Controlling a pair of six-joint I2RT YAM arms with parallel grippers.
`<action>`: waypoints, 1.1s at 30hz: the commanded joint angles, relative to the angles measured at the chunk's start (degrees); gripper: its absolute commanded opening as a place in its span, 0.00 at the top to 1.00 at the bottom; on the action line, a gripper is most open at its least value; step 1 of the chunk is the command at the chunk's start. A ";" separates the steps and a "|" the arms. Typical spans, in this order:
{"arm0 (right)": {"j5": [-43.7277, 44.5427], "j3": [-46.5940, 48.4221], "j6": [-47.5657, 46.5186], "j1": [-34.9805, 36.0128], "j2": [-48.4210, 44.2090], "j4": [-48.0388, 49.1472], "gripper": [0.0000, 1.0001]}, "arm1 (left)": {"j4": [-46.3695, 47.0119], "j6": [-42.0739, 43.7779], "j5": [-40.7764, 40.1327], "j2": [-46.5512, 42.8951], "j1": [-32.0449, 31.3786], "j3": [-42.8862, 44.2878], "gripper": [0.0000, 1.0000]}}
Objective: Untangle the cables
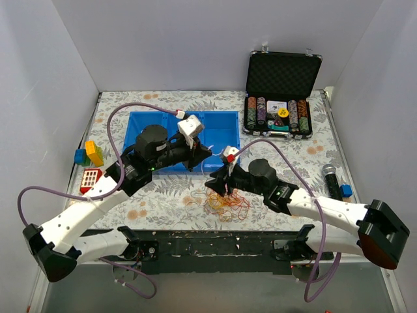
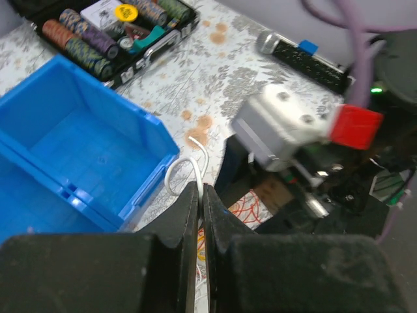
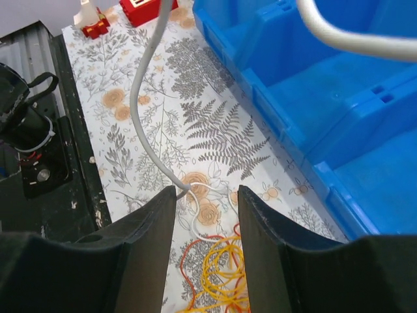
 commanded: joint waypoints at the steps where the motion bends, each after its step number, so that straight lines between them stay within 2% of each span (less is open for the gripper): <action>1: -3.70 3.67 2.39 -0.14 3.33 8.47 0.49 | -5.45 5.54 8.53 -2.45 0.19 5.56 1.00; 9: -10.82 4.64 6.08 -0.14 10.53 13.49 0.49 | -5.46 8.27 3.46 0.53 0.19 22.07 1.00; 18: -11.27 3.50 7.67 -0.05 16.78 16.39 0.49 | 10.96 15.03 -17.27 4.04 0.19 37.02 1.00; 22: -11.71 1.05 7.23 -0.14 19.41 15.96 0.49 | 23.79 21.00 -25.37 4.93 0.19 39.40 1.00; 27: -9.34 -2.82 7.32 -0.14 20.65 15.34 0.49 | 32.50 27.86 -28.37 5.63 0.19 41.78 0.96; 33: -8.81 -4.32 7.41 -0.05 19.69 14.20 0.50 | 44.11 39.72 -35.65 7.21 0.19 38.01 0.96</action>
